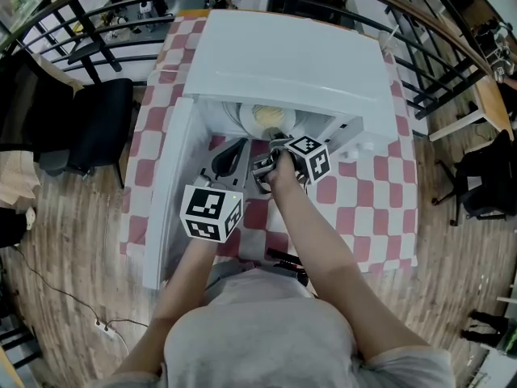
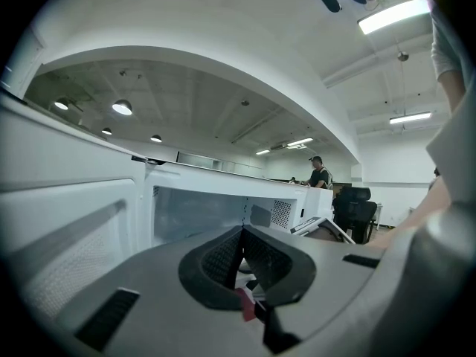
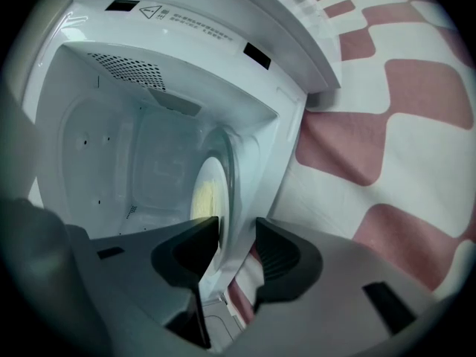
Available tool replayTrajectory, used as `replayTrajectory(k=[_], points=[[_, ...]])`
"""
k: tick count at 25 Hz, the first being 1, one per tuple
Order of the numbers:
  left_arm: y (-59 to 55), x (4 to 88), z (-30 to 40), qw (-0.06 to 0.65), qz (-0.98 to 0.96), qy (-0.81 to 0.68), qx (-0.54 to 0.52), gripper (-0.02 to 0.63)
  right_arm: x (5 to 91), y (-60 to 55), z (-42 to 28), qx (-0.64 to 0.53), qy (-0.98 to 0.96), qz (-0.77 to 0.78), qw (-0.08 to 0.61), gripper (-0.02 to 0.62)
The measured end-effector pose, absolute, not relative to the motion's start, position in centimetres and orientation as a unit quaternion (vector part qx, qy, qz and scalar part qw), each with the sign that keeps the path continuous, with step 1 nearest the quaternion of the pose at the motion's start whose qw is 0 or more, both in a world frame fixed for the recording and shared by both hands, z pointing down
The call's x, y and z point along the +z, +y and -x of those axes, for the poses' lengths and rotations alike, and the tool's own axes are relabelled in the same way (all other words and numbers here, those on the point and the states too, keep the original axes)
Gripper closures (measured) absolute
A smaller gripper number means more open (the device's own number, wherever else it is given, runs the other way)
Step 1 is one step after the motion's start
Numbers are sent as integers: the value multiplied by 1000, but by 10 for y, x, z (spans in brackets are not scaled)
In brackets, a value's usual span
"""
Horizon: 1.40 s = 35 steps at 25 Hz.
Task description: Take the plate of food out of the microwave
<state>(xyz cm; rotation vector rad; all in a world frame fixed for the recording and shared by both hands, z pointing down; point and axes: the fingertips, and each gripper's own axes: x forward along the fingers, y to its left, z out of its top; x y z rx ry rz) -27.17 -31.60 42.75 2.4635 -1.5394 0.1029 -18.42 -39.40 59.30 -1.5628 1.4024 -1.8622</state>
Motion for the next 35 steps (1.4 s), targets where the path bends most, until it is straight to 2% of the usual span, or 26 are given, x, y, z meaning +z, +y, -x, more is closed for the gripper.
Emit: replayTrajectory(k=[10, 18, 21, 35], points=[[-310, 426, 270, 109, -843, -525, 38, 603, 587, -390, 183, -657, 502, 525, 201, 469], [-309, 426, 267, 108, -844, -524, 37, 603, 583, -389, 183, -655, 511, 519, 202, 494], [-309, 426, 267, 108, -843, -526, 36, 603, 578, -391, 182, -648, 519, 520, 199, 543], [-309, 429, 266, 112, -843, -526, 34, 603, 565, -397, 184, -640, 551, 461, 273, 565]])
